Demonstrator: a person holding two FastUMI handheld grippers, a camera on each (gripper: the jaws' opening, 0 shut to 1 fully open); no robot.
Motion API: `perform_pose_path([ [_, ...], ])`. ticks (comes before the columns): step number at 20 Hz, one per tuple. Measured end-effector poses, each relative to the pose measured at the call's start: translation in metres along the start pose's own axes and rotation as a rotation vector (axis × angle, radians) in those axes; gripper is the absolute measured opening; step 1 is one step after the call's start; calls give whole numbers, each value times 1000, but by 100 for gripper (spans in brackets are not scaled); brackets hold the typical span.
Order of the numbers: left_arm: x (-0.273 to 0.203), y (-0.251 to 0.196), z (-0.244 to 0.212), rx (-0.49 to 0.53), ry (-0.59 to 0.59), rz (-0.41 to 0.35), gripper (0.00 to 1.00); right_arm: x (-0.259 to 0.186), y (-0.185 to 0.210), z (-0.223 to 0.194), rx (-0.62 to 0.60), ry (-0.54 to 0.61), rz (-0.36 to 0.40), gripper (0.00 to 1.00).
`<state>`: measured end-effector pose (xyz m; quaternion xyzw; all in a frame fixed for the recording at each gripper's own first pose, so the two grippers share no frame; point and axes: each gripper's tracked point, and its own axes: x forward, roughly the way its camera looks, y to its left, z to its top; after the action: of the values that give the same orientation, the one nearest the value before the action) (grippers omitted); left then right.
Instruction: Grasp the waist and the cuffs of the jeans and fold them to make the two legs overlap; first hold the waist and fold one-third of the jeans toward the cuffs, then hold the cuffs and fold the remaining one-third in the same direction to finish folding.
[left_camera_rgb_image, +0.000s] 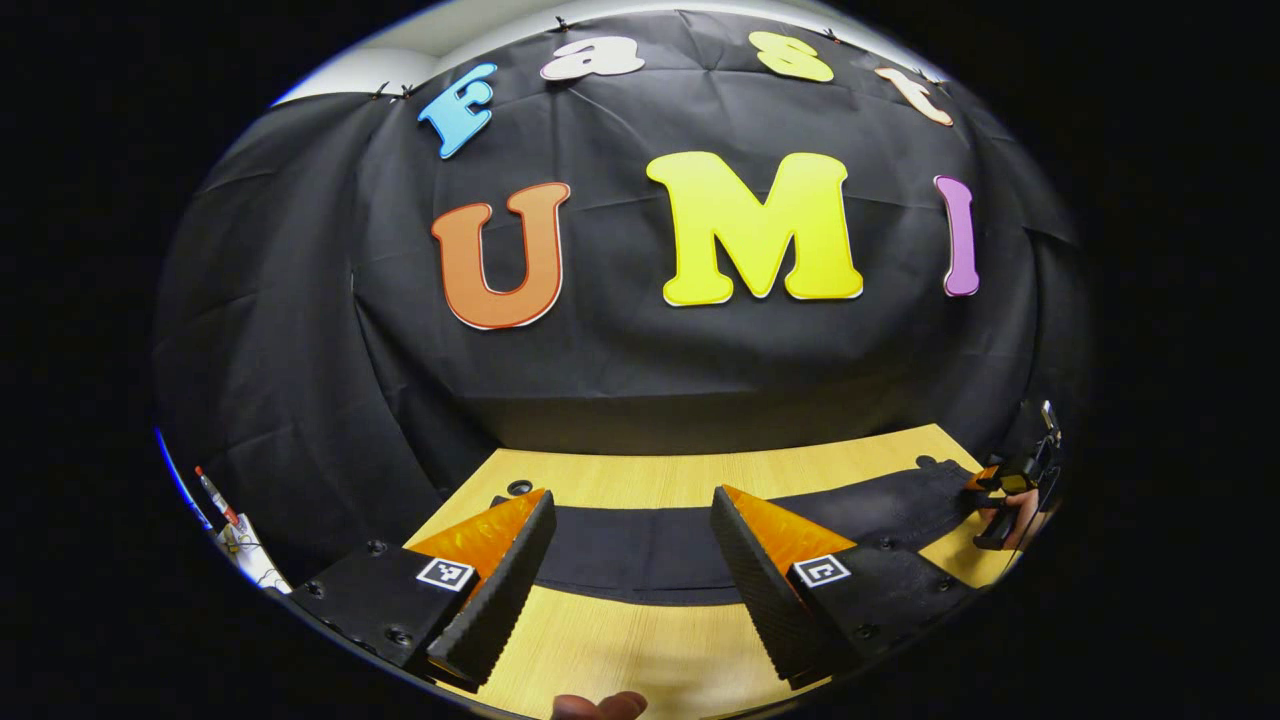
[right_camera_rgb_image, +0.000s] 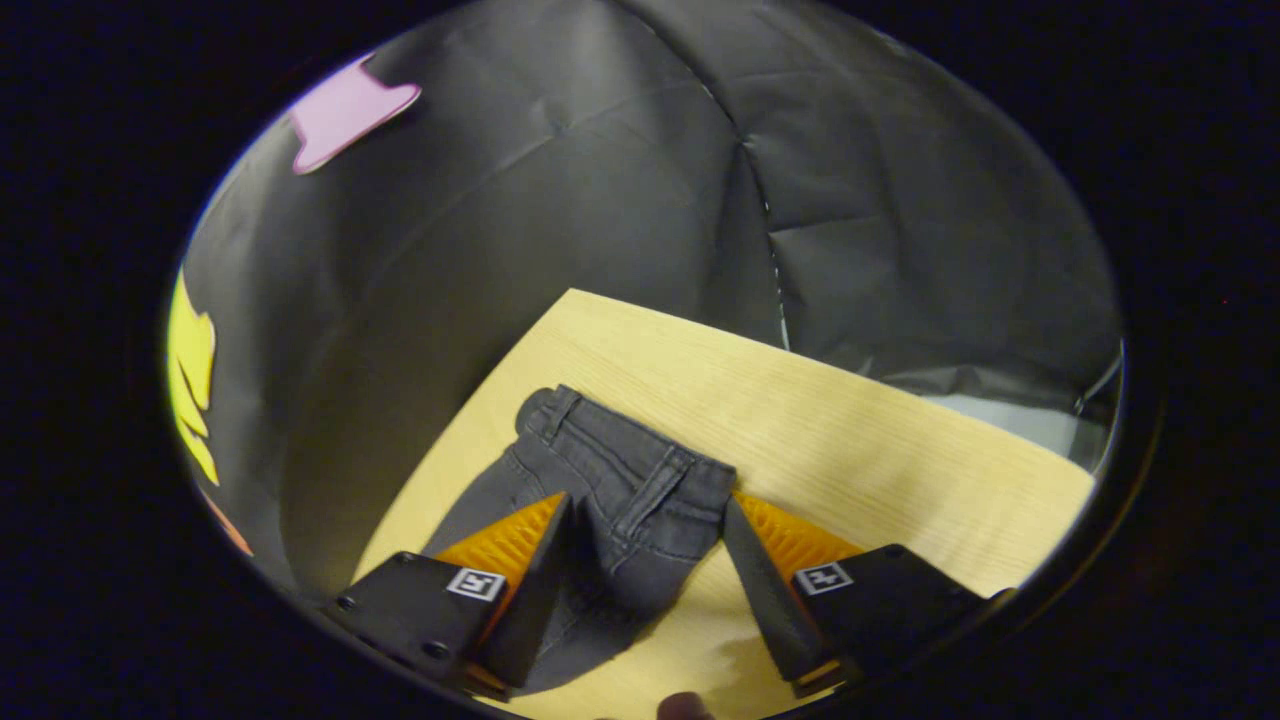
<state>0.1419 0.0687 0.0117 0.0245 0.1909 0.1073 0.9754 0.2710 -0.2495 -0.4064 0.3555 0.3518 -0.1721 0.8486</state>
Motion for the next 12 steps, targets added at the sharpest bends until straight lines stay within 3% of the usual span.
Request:
perform_pose_path([
  [1, 0, -1, 0, -9, 1, 3, 99, 0, -2, 1, -26, -2, -10, 73],
  [2, -1, -1, 0, -12, 2, 7, 99, 3, -6, -2, -38, 4, -15, 70],
  [5, 0, 4, -1, -20, 5, 18, 100, 1, -1, -4, -14, 55, 10, 35],
  [6, 0, 7, -3, -23, 6, 24, 99, -2, 0, 0, -26, 56, 12, 34],
  [8, -1, 14, -4, -40, 6, 30, 100, -14, 7, 9, -79, 43, 33, 18],
  [9, -2, 20, -5, -46, 5, 37, 100, -26, 15, 16, -108, 19, 55, 18],
  [12, -5, 41, -12, -66, 2, 56, 100, -63, 48, 29, -238, -63, 99, 4],
])
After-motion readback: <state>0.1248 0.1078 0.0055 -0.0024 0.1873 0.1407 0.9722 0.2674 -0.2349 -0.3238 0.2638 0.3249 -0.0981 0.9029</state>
